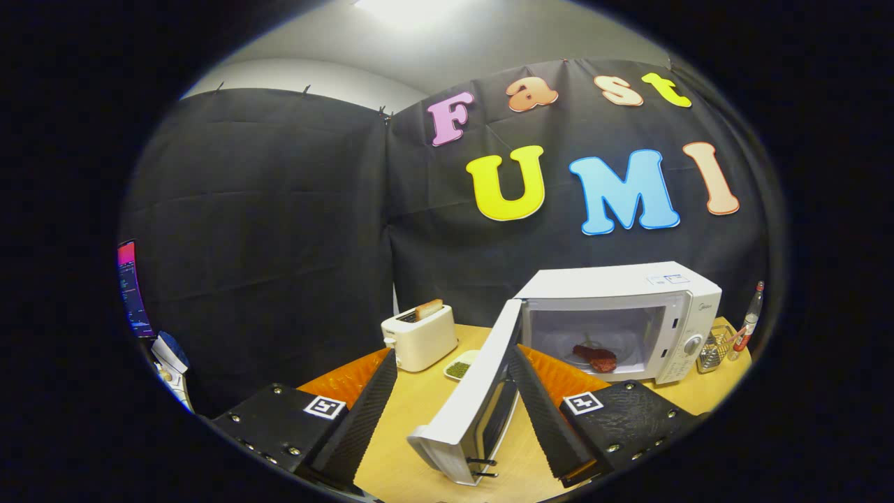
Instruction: Open the microwave, put the food inside, and close the microwave door.
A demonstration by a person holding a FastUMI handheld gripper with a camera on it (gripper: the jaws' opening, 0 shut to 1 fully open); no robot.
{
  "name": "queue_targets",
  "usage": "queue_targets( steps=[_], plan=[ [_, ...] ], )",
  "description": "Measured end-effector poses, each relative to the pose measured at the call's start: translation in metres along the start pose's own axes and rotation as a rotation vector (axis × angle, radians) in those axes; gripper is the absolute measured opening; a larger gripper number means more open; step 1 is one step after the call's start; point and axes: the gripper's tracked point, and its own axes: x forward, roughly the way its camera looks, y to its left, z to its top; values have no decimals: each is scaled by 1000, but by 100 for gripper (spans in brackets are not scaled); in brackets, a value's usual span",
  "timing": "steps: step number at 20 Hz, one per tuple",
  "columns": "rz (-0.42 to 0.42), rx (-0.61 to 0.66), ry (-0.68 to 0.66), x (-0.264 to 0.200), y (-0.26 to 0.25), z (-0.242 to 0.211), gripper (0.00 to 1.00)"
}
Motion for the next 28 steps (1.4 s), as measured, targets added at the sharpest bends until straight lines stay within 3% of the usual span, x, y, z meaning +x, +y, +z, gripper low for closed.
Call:
queue_targets(
  steps=[6,13,15,17,18,19,20,21,24,25,28],
  plan=[
    [173,-23,16,-13,72,-15,98],
    [243,-25,135,-19,99,-75,97],
    [233,-13,180,-19,96,-88,85],
    [206,1,215,-13,88,-101,60],
    [189,11,233,-11,82,-107,39],
    [162,20,242,-8,74,-110,30],
    [136,30,243,-5,64,-113,13],
    [130,49,264,-2,58,-118,7],
    [115,92,271,-4,43,-119,5],
    [115,88,269,-6,39,-118,1],
    [91,40,268,-12,21,-120,1]
  ],
)
